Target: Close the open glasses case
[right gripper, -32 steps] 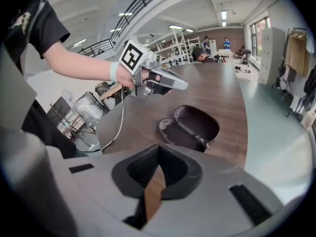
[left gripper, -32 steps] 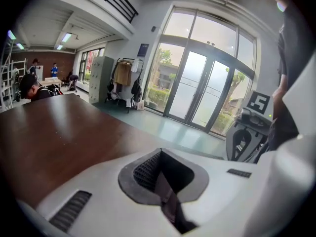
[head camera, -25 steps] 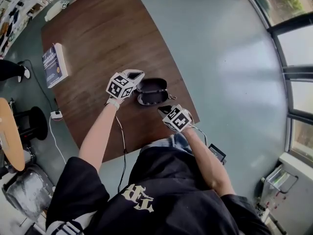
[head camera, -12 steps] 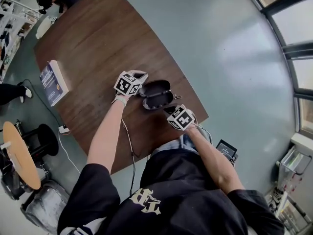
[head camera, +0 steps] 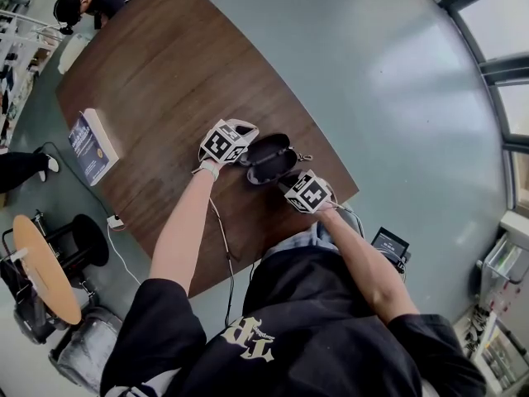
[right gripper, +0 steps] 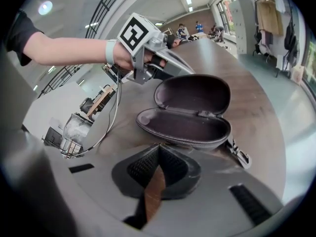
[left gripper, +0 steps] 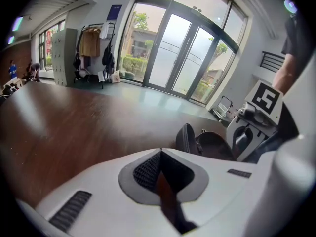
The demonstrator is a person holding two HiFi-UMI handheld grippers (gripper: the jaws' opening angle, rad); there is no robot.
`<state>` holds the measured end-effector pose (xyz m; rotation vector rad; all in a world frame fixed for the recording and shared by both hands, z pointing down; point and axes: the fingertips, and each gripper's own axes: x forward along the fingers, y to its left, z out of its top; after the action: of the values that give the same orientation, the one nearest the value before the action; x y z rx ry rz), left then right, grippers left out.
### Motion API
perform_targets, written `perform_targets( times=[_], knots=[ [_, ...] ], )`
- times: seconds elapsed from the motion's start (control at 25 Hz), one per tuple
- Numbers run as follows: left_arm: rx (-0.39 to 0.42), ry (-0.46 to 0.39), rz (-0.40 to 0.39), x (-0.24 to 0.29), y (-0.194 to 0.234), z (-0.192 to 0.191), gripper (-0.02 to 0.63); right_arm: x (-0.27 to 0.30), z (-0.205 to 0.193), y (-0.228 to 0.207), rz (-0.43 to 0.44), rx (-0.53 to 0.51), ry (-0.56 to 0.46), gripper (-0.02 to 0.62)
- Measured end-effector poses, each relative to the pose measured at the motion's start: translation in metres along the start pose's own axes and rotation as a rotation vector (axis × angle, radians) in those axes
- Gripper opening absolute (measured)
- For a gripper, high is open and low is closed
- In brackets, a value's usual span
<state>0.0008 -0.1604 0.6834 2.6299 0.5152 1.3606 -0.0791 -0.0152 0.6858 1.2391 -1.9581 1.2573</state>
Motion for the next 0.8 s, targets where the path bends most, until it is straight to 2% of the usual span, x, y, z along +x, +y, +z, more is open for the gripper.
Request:
perform_targets(
  times=[0.2,0.44,0.8],
  knots=[
    [0.018,-0.010,-0.046,-0.001,-0.024,0.012,0.006,-0.002,0.002,-0.003,0.001,0.021,-0.020,-0.012],
    [0.007,-0.044,-0.052,-0.007,-0.044,0.017,0.006,0.000,-0.004,0.001,0.012,0.032,-0.018,-0.012],
    [-0.078,-0.085,-0.051,-0.012,-0.073,0.016,0.006,-0.003,-0.016,0.000,0.021,0.049,-0.020,-0.012]
  ],
)
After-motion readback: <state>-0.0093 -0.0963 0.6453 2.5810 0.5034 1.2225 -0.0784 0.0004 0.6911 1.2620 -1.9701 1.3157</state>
